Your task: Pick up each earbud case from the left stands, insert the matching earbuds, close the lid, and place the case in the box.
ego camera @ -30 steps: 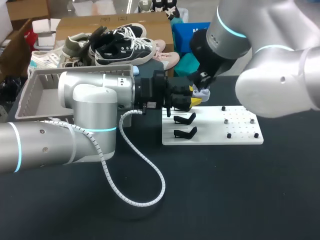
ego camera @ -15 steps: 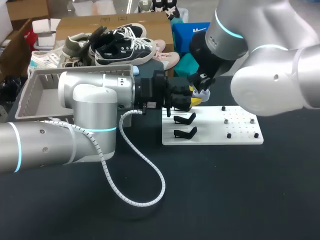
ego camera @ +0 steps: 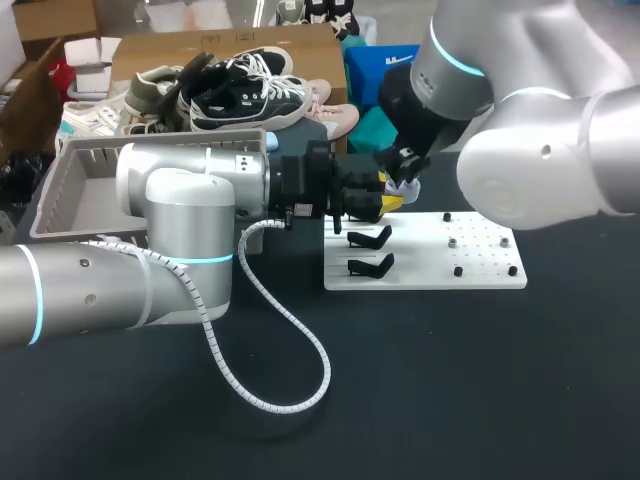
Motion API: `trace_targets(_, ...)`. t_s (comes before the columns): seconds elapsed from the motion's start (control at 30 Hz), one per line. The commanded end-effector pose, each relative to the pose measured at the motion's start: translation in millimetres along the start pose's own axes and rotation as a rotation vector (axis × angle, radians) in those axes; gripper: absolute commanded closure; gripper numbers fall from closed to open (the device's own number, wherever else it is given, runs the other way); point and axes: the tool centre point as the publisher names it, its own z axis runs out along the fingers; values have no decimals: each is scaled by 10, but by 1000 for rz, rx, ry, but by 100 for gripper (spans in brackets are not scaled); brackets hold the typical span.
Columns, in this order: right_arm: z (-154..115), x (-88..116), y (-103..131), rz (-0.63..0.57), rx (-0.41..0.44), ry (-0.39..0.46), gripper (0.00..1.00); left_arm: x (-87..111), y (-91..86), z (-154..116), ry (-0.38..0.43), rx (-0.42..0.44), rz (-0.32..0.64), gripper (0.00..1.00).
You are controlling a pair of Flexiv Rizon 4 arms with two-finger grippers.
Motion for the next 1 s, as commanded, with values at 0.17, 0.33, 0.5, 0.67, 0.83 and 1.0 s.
trace_targets(0.17, 10, -5, -19, -1, -2, 1, 100, 3, -7, -2, -2, -3, 1, 100)
trace_targets(0.33, 24, -15, -9, -5, -3, 3, 100, 3, -7, -2, -2, -3, 1, 100)
trace_targets(0.5, 44, -19, 9, -8, -6, 5, 100, 3, -7, -2, -2, -3, 1, 100)
trace_targets(0.67, 61, -14, 20, -9, -7, 10, 100, 3, -7, -2, -2, -3, 1, 100)
trace_targets(0.83, 74, -4, 18, -5, -6, 14, 100, 3, -7, -2, -2, -3, 1, 100)
trace_targets(1.0, 87, 5, 15, -4, -5, 21, 100, 3, -7, -2, -2, -3, 1, 100)
